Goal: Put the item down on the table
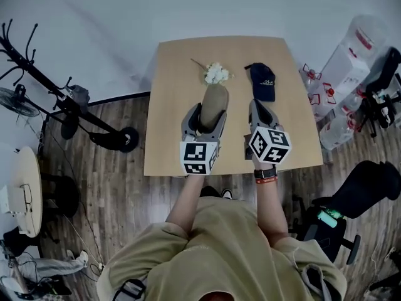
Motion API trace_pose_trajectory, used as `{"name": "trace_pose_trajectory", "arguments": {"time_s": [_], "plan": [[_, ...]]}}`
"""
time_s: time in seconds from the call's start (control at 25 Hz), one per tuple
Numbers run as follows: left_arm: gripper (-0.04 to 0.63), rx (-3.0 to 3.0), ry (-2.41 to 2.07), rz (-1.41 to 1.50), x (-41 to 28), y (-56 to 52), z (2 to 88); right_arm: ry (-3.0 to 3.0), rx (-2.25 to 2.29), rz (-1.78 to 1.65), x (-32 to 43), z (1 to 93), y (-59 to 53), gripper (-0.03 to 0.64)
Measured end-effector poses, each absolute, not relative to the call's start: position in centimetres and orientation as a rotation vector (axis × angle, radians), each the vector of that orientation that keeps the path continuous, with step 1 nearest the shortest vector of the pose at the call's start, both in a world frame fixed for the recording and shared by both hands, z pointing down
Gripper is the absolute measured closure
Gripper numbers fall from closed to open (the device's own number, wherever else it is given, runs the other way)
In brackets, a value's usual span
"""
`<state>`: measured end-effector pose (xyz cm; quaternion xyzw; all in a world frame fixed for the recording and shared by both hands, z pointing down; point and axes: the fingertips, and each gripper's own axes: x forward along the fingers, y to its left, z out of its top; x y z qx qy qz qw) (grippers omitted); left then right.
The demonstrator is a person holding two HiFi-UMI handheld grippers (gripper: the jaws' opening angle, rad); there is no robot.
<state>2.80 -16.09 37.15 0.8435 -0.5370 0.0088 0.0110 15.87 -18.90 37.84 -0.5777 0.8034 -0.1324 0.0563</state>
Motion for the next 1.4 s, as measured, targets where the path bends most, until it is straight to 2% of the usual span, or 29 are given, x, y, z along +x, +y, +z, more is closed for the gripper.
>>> {"name": "trace_pose_trajectory", "arguments": {"time_s": [0.68,1.4], "plan": [[0.265,2.525,-1.748,0.122,-2.7,-25.8,42.8,2.601,-1.656,-0.468,10.1,42.5,-28.6,0.604],[0.265,2.678,-1.525,0.529,-4.0,-34.7,49.1,2.588,-1.684,-0.651,9.8,47.7,-35.7,0.604]]}}
